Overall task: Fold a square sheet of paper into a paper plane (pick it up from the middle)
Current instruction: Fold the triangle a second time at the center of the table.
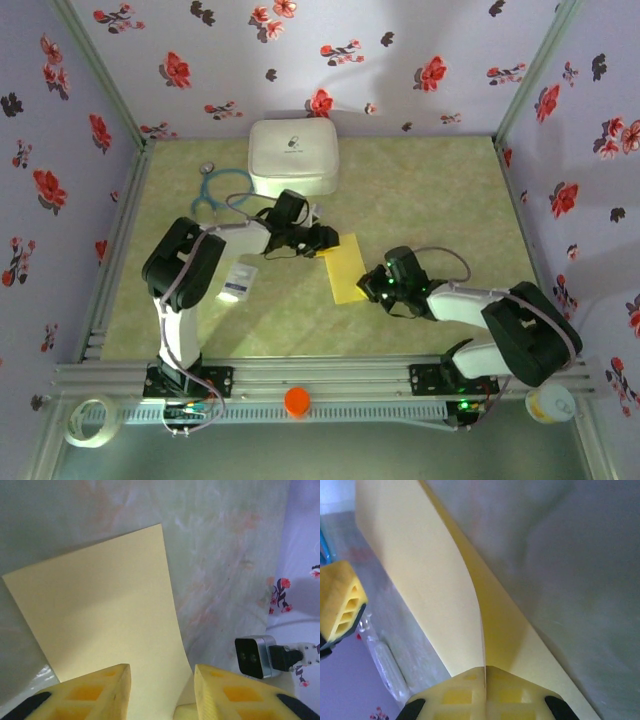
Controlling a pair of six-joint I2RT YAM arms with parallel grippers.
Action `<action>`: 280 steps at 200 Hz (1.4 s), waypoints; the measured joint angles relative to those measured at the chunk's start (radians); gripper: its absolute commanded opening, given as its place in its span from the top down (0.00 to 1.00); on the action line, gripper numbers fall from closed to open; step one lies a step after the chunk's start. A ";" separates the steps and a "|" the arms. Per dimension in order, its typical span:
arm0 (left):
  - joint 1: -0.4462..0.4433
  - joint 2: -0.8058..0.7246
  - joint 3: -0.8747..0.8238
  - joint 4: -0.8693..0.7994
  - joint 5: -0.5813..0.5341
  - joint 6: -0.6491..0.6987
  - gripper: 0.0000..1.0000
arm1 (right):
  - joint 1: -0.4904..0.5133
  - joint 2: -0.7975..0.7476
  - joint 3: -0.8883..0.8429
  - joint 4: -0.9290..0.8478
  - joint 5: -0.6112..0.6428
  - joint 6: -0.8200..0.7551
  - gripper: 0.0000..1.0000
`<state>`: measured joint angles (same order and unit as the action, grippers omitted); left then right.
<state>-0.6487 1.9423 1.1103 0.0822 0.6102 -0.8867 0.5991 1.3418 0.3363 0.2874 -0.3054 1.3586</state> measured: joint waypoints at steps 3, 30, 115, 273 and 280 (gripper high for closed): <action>-0.003 0.000 -0.002 -0.001 0.000 0.000 0.66 | 0.005 -0.004 -0.006 0.002 0.010 0.011 0.95; -0.034 0.000 -0.019 0.001 0.000 -0.008 0.73 | 0.042 -0.067 -0.031 -0.004 0.078 0.087 0.91; -0.071 0.073 0.000 0.015 0.004 -0.025 0.76 | 0.049 -0.092 -0.030 -0.009 0.107 0.089 0.74; -0.063 0.100 0.026 0.004 0.023 -0.020 0.79 | -0.203 0.111 0.195 -0.195 -0.235 -0.392 0.60; -0.063 0.100 0.026 0.004 0.023 -0.020 0.79 | -0.213 0.125 0.207 -0.208 -0.247 -0.413 0.61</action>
<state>-0.7113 2.0422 1.1366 0.0860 0.6331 -0.9066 0.3859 1.4670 0.5434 0.0792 -0.5522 0.9455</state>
